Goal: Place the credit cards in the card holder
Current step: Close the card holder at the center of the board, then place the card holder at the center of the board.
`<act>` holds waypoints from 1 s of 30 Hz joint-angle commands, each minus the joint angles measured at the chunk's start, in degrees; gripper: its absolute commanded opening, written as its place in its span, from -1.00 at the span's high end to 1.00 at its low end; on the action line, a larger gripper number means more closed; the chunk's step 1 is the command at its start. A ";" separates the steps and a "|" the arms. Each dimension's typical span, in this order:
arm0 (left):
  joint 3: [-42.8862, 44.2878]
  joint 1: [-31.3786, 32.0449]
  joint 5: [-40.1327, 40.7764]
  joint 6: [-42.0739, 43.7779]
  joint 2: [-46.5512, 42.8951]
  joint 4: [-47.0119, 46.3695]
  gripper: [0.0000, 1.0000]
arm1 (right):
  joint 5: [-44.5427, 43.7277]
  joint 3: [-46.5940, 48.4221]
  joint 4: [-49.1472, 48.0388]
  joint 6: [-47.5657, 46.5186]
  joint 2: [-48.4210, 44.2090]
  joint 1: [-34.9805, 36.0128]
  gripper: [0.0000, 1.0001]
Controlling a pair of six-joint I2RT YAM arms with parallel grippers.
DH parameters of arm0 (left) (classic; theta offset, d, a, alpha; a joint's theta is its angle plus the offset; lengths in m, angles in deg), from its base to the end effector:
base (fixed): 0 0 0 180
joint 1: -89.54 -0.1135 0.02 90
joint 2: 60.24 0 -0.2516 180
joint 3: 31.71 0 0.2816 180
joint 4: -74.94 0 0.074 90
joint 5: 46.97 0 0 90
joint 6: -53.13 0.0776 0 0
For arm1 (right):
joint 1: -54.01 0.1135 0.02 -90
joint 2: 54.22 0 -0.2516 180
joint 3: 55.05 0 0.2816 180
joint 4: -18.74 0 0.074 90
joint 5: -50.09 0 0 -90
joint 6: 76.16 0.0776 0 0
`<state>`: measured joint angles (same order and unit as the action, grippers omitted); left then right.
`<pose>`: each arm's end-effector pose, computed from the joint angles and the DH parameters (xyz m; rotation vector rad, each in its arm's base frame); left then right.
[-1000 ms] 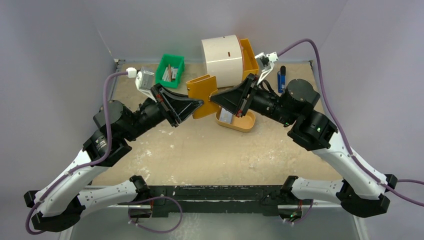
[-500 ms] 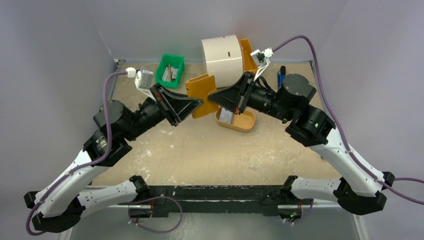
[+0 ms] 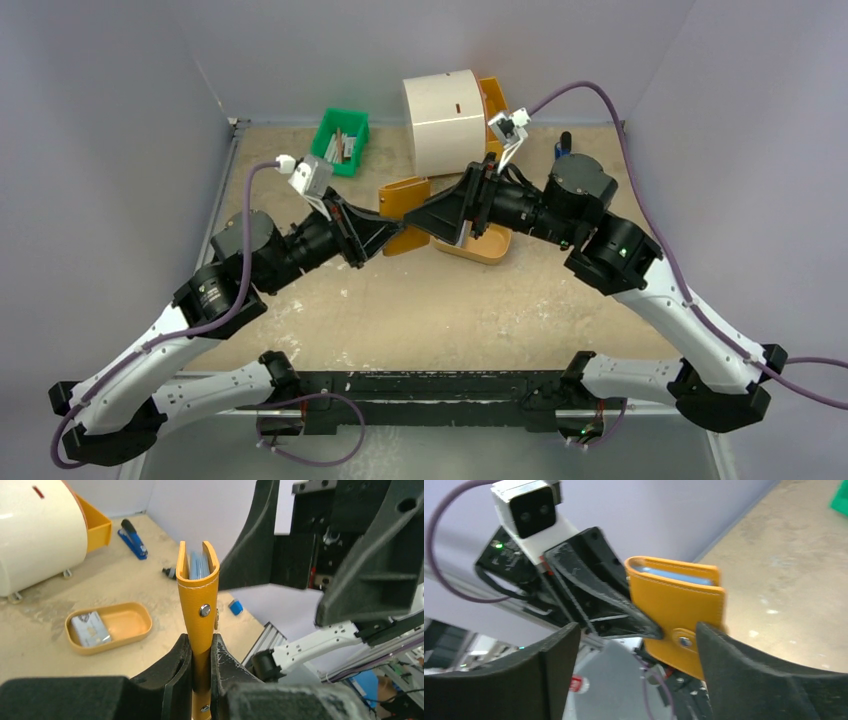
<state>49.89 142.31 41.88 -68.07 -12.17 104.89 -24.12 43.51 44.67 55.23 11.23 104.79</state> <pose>0.1427 -0.1904 0.4657 0.3220 1.5974 -1.1725 0.1726 0.2449 0.5148 -0.3865 1.5938 1.4791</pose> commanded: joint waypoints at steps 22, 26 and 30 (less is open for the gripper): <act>-40.32 -5.97 11.00 -21.41 16.17 -21.69 1.00 | -24.35 -20.39 7.74 -9.69 -12.39 -1.48 -0.93; -43.37 -8.08 10.13 -22.24 19.97 -26.02 1.00 | -25.69 -21.16 7.88 -9.82 -12.89 -1.52 -0.93; -44.50 -9.05 12.58 -22.39 22.35 -24.85 1.00 | -25.64 -21.48 7.89 -9.75 -12.98 -1.48 -0.93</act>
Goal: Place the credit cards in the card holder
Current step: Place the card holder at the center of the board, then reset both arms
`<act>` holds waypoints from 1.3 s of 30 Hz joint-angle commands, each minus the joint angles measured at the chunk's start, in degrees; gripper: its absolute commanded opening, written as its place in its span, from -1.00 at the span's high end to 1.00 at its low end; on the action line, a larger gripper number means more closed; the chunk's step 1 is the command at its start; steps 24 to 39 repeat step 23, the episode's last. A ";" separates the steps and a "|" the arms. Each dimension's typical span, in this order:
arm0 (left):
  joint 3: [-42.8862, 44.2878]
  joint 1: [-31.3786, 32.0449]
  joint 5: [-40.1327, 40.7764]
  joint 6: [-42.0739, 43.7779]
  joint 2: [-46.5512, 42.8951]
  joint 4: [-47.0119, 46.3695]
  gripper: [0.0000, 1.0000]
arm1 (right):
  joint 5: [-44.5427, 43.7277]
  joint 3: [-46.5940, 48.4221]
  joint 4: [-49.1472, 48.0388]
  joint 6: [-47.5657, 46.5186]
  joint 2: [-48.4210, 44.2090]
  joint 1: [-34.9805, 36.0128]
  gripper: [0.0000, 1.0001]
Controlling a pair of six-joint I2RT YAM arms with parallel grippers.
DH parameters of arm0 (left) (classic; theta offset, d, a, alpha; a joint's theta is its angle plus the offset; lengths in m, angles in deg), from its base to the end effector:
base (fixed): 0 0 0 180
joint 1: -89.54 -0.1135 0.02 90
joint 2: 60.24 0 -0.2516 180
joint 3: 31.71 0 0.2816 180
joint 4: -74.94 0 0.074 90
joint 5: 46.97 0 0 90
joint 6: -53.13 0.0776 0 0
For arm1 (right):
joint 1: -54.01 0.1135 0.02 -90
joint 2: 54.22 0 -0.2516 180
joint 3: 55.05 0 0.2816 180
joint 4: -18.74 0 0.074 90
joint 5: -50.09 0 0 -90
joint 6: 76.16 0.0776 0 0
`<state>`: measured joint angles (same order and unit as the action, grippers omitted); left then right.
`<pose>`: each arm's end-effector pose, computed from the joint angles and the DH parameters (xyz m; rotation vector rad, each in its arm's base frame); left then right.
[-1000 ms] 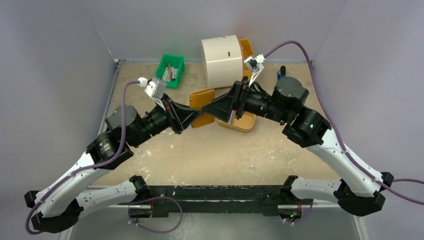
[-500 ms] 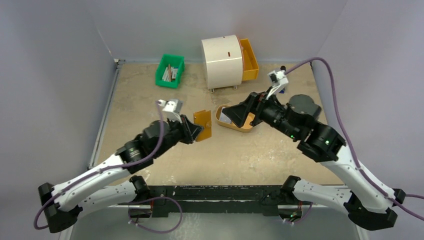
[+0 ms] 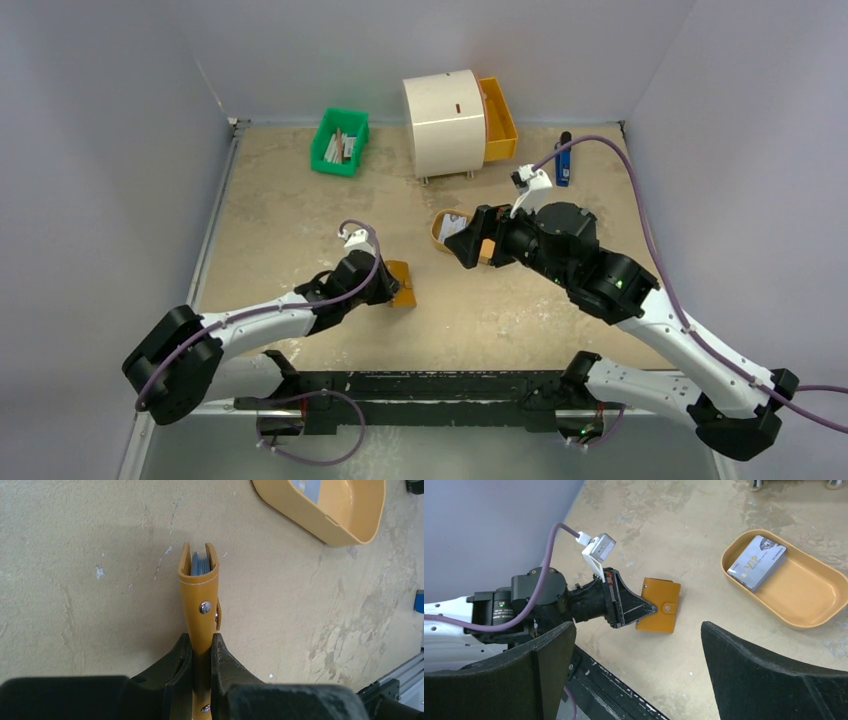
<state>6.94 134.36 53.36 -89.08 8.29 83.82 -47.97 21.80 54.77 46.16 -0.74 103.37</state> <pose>0.2150 -0.1941 0.1132 -0.2510 2.3192 -0.6977 0.1880 0.2023 0.3943 -0.1735 1.8724 0.8825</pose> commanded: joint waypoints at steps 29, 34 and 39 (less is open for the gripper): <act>12.20 -1.56 21.26 -4.54 -15.05 28.54 -0.56 | -9.47 1.67 3.59 -0.54 -1.42 -0.06 -0.98; 12.20 -1.56 21.26 -4.54 -15.05 28.54 -0.56 | -9.47 1.67 3.59 -0.54 -1.42 -0.06 -0.98; 12.20 -1.56 21.26 -4.54 -15.05 28.54 -0.56 | -9.47 1.67 3.59 -0.54 -1.42 -0.06 -0.98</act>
